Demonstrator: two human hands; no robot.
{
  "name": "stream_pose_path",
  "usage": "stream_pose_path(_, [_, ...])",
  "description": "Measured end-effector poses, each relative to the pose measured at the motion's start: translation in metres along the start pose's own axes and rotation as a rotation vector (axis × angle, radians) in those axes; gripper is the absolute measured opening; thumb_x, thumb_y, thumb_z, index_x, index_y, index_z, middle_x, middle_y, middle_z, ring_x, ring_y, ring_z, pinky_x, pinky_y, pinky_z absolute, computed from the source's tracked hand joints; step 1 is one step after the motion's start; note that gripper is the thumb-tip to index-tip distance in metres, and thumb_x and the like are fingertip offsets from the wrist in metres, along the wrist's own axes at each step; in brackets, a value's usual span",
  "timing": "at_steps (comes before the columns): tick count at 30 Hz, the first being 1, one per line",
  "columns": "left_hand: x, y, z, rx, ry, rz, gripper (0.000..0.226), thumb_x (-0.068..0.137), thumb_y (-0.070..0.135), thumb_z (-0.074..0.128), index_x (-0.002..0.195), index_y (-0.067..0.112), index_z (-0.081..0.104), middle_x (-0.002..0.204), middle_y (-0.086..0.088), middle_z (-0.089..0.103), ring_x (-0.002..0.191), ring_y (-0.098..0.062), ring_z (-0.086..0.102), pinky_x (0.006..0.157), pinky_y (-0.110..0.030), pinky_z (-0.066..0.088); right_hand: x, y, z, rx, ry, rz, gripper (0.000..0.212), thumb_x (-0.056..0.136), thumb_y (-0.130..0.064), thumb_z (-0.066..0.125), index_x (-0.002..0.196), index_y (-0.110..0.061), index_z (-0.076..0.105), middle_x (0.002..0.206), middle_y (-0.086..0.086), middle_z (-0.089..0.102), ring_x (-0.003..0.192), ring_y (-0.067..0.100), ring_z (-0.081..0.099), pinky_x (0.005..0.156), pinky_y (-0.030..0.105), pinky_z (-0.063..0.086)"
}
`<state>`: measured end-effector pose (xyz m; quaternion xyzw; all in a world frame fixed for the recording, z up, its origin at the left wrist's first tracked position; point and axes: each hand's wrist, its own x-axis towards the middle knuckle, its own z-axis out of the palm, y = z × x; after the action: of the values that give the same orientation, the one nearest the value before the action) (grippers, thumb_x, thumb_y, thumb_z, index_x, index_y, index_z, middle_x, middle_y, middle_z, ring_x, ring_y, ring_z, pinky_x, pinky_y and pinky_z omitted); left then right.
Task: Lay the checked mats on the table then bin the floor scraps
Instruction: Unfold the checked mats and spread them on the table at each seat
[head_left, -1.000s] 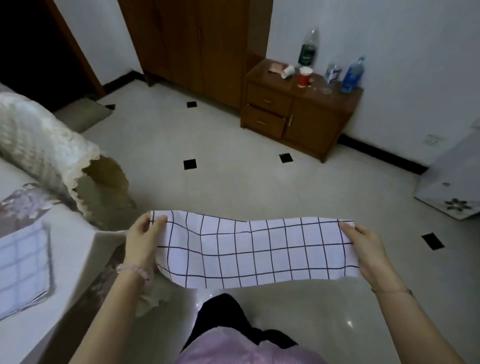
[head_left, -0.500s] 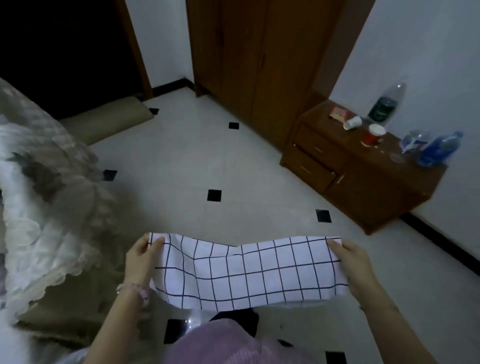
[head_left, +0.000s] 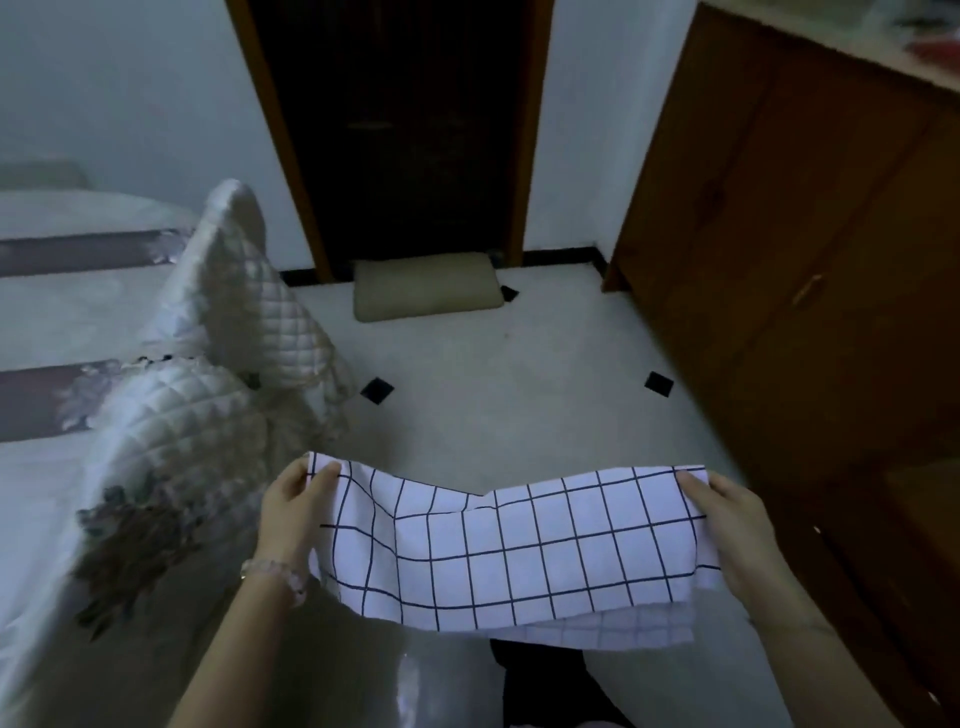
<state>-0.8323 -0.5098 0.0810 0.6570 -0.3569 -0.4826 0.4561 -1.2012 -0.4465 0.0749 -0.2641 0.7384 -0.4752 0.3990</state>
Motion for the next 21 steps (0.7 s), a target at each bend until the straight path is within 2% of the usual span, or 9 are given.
stream_pose_path(2, [0.026, 0.014, 0.01, -0.019, 0.098, -0.023, 0.013, 0.091, 0.017, 0.053, 0.09, 0.01, 0.064, 0.092, -0.014, 0.066, 0.09, -0.03, 0.061, 0.086, -0.046, 0.05, 0.057, -0.032, 0.028, -0.009, -0.103, -0.018, 0.013, 0.09, -0.022, 0.057, 0.091, -0.017, 0.069, 0.096, 0.011, 0.072, 0.089, 0.029, 0.068, 0.076, 0.039, 0.055])
stream_pose_path(5, [0.063, 0.044, 0.018, -0.072, 0.243, 0.018, 0.013, 0.09, 0.016, 0.055, 0.09, 0.008, 0.065, 0.095, -0.019, 0.067, 0.091, -0.033, 0.063, 0.085, -0.049, 0.051, 0.133, -0.092, 0.079, -0.044, -0.25, -0.087, 0.013, 0.09, -0.02, 0.058, 0.087, -0.015, 0.069, 0.093, 0.011, 0.072, 0.083, 0.027, 0.067, 0.068, 0.034, 0.052])
stream_pose_path(8, [0.095, 0.077, 0.018, -0.148, 0.38, 0.077, 0.015, 0.09, 0.012, 0.055, 0.091, -0.002, 0.061, 0.087, -0.015, 0.064, 0.079, -0.024, 0.059, 0.069, -0.032, 0.052, 0.193, -0.153, 0.138, -0.067, -0.373, -0.155, 0.014, 0.09, -0.019, 0.058, 0.09, -0.011, 0.069, 0.097, 0.016, 0.071, 0.083, 0.029, 0.066, 0.074, 0.043, 0.054])
stream_pose_path(10, [0.114, 0.097, 0.012, -0.206, 0.472, 0.105, 0.012, 0.09, 0.012, 0.055, 0.087, 0.002, 0.061, 0.082, -0.01, 0.062, 0.074, -0.019, 0.057, 0.063, -0.027, 0.049, 0.221, -0.188, 0.18, -0.056, -0.455, -0.191, 0.014, 0.09, -0.019, 0.059, 0.089, -0.01, 0.069, 0.101, 0.019, 0.071, 0.085, 0.029, 0.065, 0.082, 0.047, 0.053])
stream_pose_path(15, [0.165, 0.141, -0.017, -0.253, 0.673, 0.244, 0.014, 0.089, 0.011, 0.056, 0.076, 0.011, 0.062, 0.073, -0.004, 0.059, 0.072, -0.018, 0.053, 0.066, -0.029, 0.043, 0.266, -0.261, 0.286, -0.047, -0.675, -0.315, 0.015, 0.091, -0.02, 0.056, 0.087, -0.013, 0.07, 0.095, 0.013, 0.071, 0.083, 0.025, 0.064, 0.077, 0.039, 0.05])
stream_pose_path(17, [0.185, 0.161, -0.038, -0.277, 0.704, 0.328, 0.014, 0.09, 0.011, 0.055, 0.077, 0.01, 0.06, 0.078, -0.009, 0.058, 0.077, -0.021, 0.053, 0.071, -0.032, 0.043, 0.277, -0.288, 0.336, -0.034, -0.745, -0.385, 0.016, 0.091, -0.02, 0.056, 0.087, -0.016, 0.071, 0.092, 0.007, 0.072, 0.084, 0.023, 0.066, 0.075, 0.039, 0.053])
stream_pose_path(21, [0.23, 0.194, -0.095, -0.355, 0.85, 0.434, 0.014, 0.09, 0.012, 0.057, 0.078, 0.015, 0.064, 0.088, -0.014, 0.058, 0.089, -0.025, 0.054, 0.084, -0.041, 0.043, 0.281, -0.34, 0.45, 0.039, -0.9, -0.47, 0.016, 0.093, -0.019, 0.054, 0.09, -0.02, 0.069, 0.088, 0.0, 0.073, 0.078, 0.012, 0.07, 0.067, 0.027, 0.058])
